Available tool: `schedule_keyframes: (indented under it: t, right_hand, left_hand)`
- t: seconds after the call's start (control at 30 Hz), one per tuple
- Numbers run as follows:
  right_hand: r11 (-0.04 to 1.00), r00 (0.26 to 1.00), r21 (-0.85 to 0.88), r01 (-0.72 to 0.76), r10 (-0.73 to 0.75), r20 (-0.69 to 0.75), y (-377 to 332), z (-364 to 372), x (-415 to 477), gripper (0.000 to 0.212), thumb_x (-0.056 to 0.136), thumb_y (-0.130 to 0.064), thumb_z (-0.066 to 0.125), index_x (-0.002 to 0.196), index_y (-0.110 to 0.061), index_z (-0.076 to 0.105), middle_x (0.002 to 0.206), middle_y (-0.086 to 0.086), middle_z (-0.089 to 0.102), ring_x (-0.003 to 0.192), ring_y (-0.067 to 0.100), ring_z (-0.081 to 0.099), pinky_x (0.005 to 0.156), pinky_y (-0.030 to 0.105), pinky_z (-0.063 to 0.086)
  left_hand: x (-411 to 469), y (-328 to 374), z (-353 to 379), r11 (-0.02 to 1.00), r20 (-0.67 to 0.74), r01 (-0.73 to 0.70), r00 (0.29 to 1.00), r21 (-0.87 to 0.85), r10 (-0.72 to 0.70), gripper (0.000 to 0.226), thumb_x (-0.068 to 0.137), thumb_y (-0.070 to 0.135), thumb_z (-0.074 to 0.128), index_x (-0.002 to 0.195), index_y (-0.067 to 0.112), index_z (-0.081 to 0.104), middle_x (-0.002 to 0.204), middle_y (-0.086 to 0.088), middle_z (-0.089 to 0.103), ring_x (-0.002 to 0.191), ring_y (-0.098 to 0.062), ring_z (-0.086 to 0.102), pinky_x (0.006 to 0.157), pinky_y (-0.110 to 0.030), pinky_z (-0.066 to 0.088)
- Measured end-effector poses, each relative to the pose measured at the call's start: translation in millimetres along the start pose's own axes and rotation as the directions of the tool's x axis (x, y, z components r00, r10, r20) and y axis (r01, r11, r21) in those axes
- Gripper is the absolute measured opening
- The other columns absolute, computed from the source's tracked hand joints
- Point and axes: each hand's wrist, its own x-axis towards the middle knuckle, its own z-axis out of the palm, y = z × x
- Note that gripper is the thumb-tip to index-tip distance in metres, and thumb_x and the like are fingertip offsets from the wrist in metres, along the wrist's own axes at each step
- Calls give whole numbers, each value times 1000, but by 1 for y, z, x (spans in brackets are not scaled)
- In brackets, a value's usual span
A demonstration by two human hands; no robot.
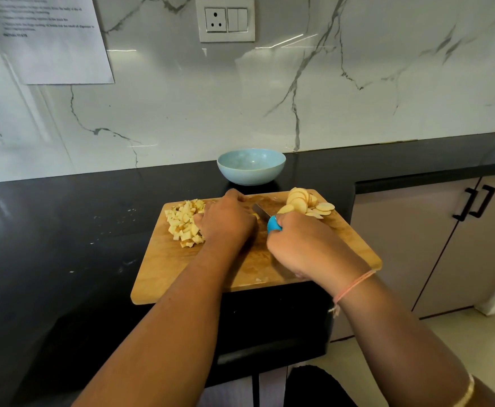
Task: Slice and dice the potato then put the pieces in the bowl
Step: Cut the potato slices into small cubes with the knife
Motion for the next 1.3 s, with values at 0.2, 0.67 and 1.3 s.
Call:
schedule_keyframes:
  t: [0.2, 0.67, 1.3]
  right_hand:
    - [1000, 998, 1, -3, 3, 62, -10, -9, 4, 39, 94, -21, 39, 131, -13, 46, 67, 4, 53, 49, 13, 47, 54, 24, 44]
    - [997, 995, -13, 80, -81, -52, 15, -7, -35, 42, 100, -33, 37, 141, -25, 38, 99, -6, 54, 89, 13, 55, 82, 31, 52]
    - [980, 996, -177, 92, -94, -3, -22, -3, -14, 13, 95, -26, 45, 104, -19, 50, 72, -5, 41, 83, 15, 51, 72, 29, 44]
  left_hand:
    - [1, 1, 1, 1000, -21, 8, 1000, 14, -8, 29, 87, 29, 62, 115, 32, 54, 103, 4, 66, 111, -18, 53, 95, -40, 29]
    - [5, -10, 1, 998, -26, 25, 999, -64, -27, 16, 90, 25, 55, 105, 31, 53, 95, 6, 67, 104, -17, 56, 99, -44, 25]
    - [-1, -7, 0, 1000, -53, 19, 998, 2, -18, 22, 89, 23, 52, 110, 29, 51, 99, 6, 67, 108, -19, 53, 94, -41, 27]
